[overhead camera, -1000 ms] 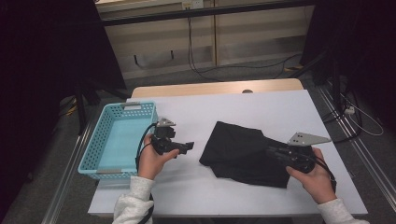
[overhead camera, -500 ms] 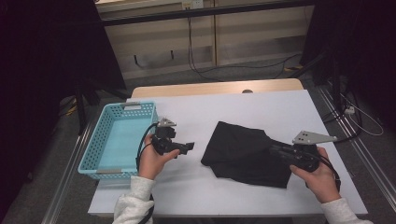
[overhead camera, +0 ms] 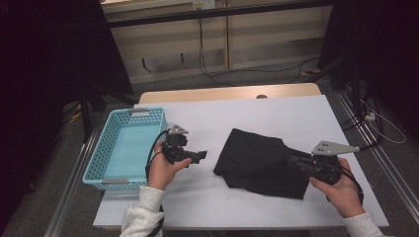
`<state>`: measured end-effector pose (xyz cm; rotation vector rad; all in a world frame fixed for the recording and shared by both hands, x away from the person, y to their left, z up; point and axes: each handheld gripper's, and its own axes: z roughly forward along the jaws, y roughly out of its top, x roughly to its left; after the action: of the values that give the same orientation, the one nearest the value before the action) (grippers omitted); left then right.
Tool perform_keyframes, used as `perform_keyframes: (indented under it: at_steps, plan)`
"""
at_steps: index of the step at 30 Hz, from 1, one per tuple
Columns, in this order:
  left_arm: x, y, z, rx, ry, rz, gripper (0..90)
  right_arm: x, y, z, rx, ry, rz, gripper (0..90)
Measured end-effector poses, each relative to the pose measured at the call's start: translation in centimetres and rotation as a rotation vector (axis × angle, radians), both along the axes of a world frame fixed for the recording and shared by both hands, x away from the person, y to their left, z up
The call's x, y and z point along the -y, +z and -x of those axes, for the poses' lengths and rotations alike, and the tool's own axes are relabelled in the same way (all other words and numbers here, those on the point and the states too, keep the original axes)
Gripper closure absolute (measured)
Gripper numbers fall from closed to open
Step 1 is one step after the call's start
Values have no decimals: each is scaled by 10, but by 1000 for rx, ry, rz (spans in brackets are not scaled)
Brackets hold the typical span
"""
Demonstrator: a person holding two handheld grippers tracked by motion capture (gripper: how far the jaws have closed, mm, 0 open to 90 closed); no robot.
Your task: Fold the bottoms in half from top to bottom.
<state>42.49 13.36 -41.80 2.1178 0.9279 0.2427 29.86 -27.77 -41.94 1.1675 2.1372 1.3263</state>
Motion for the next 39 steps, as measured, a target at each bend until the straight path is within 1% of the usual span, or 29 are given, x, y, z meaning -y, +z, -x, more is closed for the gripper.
perform_keyframes:
  at_steps: [1, 4, 9, 14, 19, 21, 22, 23, 24, 25, 26, 27, 28, 30, 31, 32, 33, 34, 35, 36, 37, 38, 39]
  plan:
    - [0, 0, 0, -8, -2, -1, 72, 0, 1, 0, -2, -2, -4, 892]
    - [0, -1, 0, -9, -4, -5, 72, 2, 2, 1, 1, -10, -13, 892]
    - [1, 0, 0, -1, 3, 3, 72, 4, 1, 3, -7, -16, -6, 892]
    - [2, 1, 0, -3, -6, 1, 72, 7, 4, 8, 3, -20, -3, 892]
    - [3, 1, 1, 4, -5, 1, 72, 11, 10, 18, 17, -29, 6, 892]
    - [3, 0, 0, -5, -5, -5, 72, 14, 12, 23, 21, -27, 18, 891]
    - [3, 0, 0, 0, -5, -5, 72, 15, 13, 26, 21, -18, 14, 884]
    - [3, 0, 0, -1, -3, -2, 72, 16, 14, 27, 19, 14, 5, 851]
    - [3, 0, 0, 0, -1, -3, 72, 17, 15, 29, 26, 20, 3, 782]
    - [3, 0, 0, 0, 0, -4, 72, 17, 16, 30, 35, 6, 9, 730]
    - [3, 0, 0, 0, 0, -5, 72, 17, 17, 28, 30, 6, 2, 687]
    - [4, -1, 0, -4, -5, -8, 72, 16, 17, 26, 32, -6, 0, 647]
    - [4, -1, 0, -6, -5, -8, 72, 14, 17, 24, 33, -22, 16, 619]
    - [5, -1, 0, -6, -12, -11, 72, 12, 14, 18, 22, -24, 53, 621]
    - [5, -1, 0, 0, -10, -12, 72, 11, 12, 14, 15, -43, 67, 603]
    - [5, -1, 0, -5, -15, -15, 72, 11, 9, 10, 9, -50, 80, 601]
    - [5, -1, 0, -11, -12, -9, 72, 12, 7, 5, -3, -59, 90, 597]
    - [5, -2, 0, -11, -11, -11, 72, 14, 4, 0, -14, -87, 97, 587]
    - [5, -3, 0, -8, -11, -13, 72, 15, 1, -5, -19, -102, 102, 590]
    - [6, -3, 0, -8, -11, -14, 72, 16, -2, -11, -31, -104, 102, 589]
    - [6, -3, 0, -16, -13, -14, 72, 17, -5, -16, -42, -114, 113, 582]
    - [6, -4, 1, -11, -10, -14, 72, 17, -8, -21, -54, -123, 116, 591]
    - [7, -4, 1, -15, -14, -16, 72, 17, -12, -27, -69, -121, 115, 607]
